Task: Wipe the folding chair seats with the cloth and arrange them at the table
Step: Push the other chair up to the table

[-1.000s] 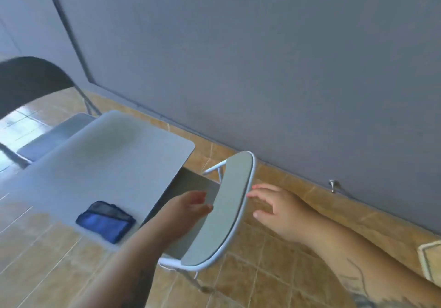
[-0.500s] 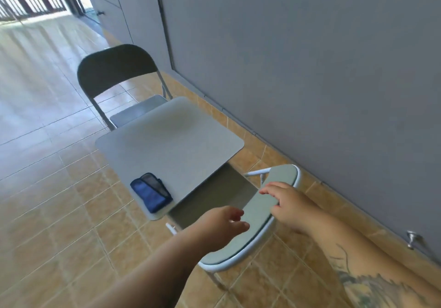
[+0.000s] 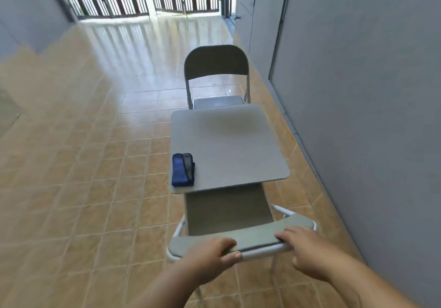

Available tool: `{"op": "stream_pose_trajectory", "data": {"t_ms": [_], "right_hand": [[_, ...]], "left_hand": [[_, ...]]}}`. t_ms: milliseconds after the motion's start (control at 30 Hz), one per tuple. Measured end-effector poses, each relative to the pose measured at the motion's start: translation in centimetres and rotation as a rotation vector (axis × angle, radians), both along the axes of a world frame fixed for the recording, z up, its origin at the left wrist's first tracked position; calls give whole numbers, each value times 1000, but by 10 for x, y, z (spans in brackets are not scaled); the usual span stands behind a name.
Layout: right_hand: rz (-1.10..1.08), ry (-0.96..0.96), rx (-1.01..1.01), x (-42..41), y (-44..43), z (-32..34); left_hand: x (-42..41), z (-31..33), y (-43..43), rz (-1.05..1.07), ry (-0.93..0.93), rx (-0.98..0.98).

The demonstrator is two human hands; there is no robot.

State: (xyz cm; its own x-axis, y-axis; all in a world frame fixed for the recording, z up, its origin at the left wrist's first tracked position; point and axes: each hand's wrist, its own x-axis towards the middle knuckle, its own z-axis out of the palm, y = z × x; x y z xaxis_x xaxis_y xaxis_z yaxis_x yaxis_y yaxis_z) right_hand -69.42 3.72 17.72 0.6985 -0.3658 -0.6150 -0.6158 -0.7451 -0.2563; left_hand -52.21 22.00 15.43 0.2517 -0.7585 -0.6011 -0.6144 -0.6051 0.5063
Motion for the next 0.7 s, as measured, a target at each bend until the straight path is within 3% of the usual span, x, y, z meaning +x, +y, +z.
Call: {"op": "stream_pose_trajectory", "data": {"t_ms": [233,433,700], "right_hand": [[26,-122,-92,-4,-25,-48],[82,-240,-45,20,-20,-62],[87,-189,-16,25,-30,-65]], "left_hand": [[-3,-25,3,-66,-296,26],[32,-29,10,-14,-394,73],[36,-35,8,-2,-453,139]]}}
